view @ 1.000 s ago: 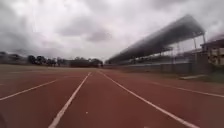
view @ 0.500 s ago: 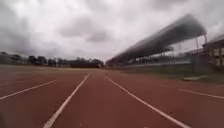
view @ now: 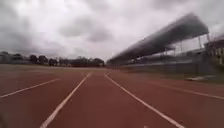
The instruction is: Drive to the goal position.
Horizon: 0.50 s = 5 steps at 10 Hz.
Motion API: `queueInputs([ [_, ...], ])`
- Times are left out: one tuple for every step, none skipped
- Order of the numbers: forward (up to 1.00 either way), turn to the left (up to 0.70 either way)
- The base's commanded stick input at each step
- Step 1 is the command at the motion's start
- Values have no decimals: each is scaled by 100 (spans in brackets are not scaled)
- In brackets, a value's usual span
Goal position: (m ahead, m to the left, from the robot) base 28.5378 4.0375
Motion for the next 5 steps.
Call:
queueInputs([
  [70,0],
  [70,0],
  [70,0],
  [70,0],
  [70,0],
])
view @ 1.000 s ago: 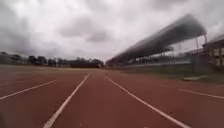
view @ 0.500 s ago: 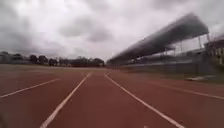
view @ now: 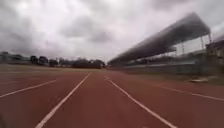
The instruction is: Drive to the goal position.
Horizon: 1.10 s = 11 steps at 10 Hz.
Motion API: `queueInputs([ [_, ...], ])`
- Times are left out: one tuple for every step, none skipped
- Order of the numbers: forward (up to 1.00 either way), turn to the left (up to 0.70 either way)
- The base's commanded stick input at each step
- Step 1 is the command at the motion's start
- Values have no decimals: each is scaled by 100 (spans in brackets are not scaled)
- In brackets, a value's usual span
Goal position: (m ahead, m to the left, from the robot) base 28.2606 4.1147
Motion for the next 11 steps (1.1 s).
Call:
queueInputs([
  [70,0],
  [70,0],
  [70,0],
  [70,0],
  [70,0],
  [70,0],
  [70,0],
  [70,0],
  [70,0],
  [70,0],
  [70,0],
])
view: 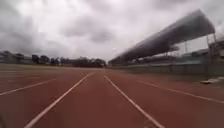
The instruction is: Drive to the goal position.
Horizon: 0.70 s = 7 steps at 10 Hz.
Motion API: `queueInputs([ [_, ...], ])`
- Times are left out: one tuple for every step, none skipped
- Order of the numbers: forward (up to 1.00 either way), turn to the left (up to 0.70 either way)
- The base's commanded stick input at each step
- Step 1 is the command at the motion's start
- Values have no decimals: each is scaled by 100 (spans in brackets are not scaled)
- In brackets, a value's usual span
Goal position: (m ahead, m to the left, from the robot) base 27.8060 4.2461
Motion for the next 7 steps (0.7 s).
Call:
queueInputs([
  [70,0],
  [70,0],
  [70,0],
  [70,0],
  [70,0],
  [70,0],
  [70,0],
])
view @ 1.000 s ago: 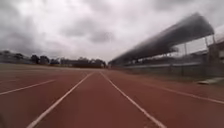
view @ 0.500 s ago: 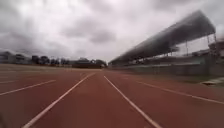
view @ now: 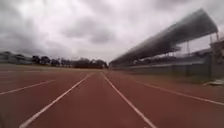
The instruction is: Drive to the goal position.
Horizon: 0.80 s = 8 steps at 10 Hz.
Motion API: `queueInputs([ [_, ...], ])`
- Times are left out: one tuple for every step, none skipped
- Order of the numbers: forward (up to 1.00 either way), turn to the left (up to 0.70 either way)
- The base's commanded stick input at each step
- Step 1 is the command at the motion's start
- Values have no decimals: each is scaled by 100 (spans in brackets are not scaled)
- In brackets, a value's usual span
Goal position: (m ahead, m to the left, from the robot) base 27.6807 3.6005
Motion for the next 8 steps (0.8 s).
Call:
queueInputs([
  [70,0],
  [70,0],
  [70,0],
  [70,0],
  [70,0],
  [70,0],
  [70,0],
  [70,0],
])
